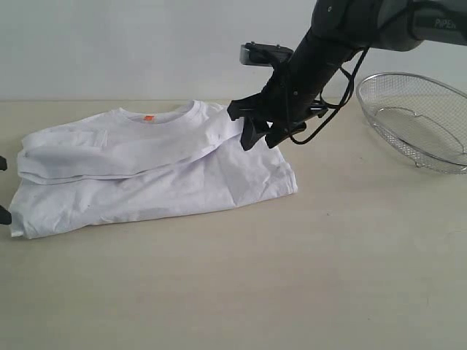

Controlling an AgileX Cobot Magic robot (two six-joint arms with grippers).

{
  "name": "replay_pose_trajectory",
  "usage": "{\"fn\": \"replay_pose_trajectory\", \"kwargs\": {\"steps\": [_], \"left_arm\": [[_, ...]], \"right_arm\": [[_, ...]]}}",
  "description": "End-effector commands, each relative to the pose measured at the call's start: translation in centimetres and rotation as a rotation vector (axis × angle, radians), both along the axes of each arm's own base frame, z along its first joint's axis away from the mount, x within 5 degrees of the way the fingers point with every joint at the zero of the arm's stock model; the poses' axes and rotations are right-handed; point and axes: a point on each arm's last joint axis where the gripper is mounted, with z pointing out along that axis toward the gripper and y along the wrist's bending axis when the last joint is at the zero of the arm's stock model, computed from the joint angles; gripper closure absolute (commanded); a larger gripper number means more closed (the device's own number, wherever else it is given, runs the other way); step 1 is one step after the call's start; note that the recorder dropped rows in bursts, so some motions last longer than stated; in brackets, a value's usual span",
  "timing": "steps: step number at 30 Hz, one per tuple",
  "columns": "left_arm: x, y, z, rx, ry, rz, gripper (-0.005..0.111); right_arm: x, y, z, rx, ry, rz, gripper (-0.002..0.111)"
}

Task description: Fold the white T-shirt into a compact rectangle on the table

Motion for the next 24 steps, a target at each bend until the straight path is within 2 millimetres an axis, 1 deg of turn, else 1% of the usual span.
{"fn": "replay_pose_trajectory", "kwargs": {"steps": [1,3,10,17,24], "left_arm": [[0.1,-0.1,-0.7,-0.026,0.03,0.01,0.064],[0.1,-0.1,-1.0,-0.03,0.04,0.01,0.061],[0.4,-0.2,-2.2,-0.06,0.06,0.037,0.061],[0.9,-0.3,-2.4,-0.091,0.012,0.05,0.061],[1.0,-0.2,-2.4,-0.078,0.0,0.058,0.061]], "right_arm": [[0.0,-0.1,0.9,0.009,-0.022,0.0,0.062],[0.0,-0.1,0.9,0.009,-0.022,0.0,0.062],[0.1,-0.1,0.9,0.008,-0.03,0.001,0.062],[0.1,-0.1,0.9,0.008,-0.033,0.0,0.062],[0.1,-0.1,0.9,0.008,-0.033,0.0,0.062]]}}
